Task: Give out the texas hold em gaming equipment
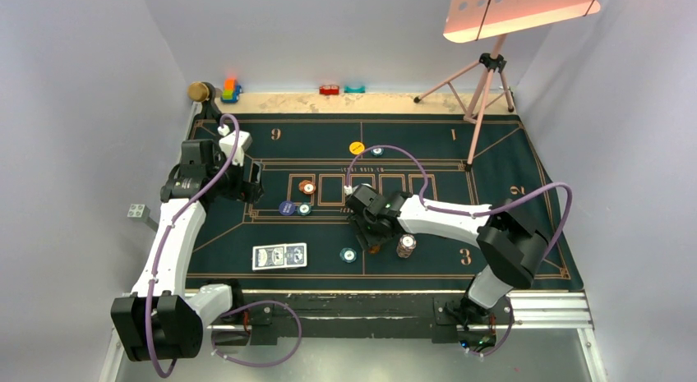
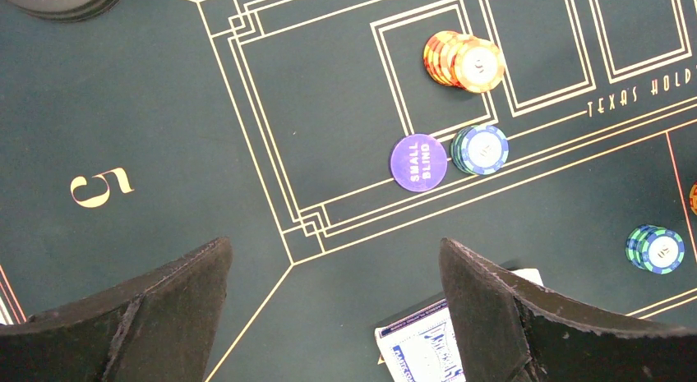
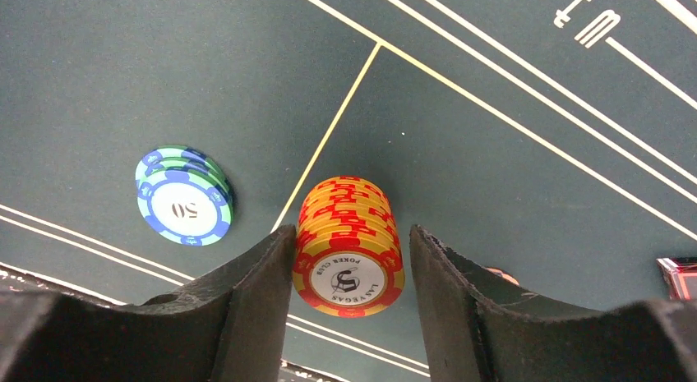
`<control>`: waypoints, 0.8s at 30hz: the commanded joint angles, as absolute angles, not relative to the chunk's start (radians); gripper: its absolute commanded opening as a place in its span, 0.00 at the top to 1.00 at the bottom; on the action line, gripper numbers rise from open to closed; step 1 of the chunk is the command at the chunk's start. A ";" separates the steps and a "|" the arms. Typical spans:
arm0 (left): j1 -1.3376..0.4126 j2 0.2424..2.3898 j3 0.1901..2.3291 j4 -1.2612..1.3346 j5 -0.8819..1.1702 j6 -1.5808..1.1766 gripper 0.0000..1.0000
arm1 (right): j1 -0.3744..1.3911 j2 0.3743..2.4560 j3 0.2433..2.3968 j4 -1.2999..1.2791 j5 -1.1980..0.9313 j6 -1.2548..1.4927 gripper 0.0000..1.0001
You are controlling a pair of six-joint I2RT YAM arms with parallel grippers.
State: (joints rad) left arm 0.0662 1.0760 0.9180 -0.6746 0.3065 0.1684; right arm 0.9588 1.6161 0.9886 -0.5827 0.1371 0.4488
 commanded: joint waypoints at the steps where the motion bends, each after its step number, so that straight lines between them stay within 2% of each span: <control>1: 0.076 1.062 0.913 -0.652 0.304 0.178 0.00 | 0.962 1.602 0.984 -0.580 0.140 0.451 0.45; 6: 0.076 1.060 0.911 -0.652 0.305 0.176 0.00 | 0.962 1.577 0.983 -0.584 0.144 0.457 0.52; 24: 0.076 1.062 0.911 -0.653 0.310 0.178 0.00 | 0.950 1.536 1.109 -0.674 0.200 0.423 0.57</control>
